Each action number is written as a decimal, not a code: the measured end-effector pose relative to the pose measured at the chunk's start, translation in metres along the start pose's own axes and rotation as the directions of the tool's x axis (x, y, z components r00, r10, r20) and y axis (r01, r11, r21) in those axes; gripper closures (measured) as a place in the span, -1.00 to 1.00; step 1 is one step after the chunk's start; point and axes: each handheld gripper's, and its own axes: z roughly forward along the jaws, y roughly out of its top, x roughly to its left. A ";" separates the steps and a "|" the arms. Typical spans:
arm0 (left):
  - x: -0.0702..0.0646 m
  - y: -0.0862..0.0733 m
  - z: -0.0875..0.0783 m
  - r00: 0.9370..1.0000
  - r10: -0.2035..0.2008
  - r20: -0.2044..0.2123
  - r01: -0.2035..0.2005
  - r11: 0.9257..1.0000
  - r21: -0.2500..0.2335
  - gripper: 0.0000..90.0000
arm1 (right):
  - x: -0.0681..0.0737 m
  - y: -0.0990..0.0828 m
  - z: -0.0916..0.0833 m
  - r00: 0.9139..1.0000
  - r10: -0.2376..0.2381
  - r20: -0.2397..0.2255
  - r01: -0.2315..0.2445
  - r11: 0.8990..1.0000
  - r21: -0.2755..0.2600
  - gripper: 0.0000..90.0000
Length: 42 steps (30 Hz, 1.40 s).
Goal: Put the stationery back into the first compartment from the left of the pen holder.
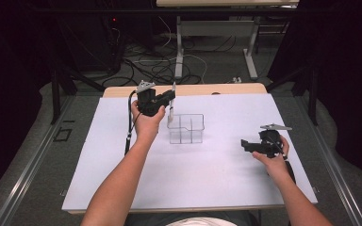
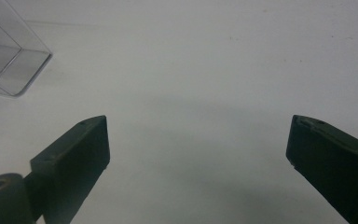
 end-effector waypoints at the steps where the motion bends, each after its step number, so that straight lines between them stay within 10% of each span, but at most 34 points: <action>1: 0.000 -0.001 0.001 1.000 0.003 0.000 -0.003 1.000 -0.003 0.78 | 0.000 0.000 0.000 1.000 0.000 0.000 0.000 1.000 0.000 -0.88; 42: 0.005 -0.039 0.019 1.000 -0.001 -0.007 0.002 0.999 0.055 0.78 | 0.001 0.000 0.002 1.000 -0.004 -0.001 0.004 1.000 0.009 -0.87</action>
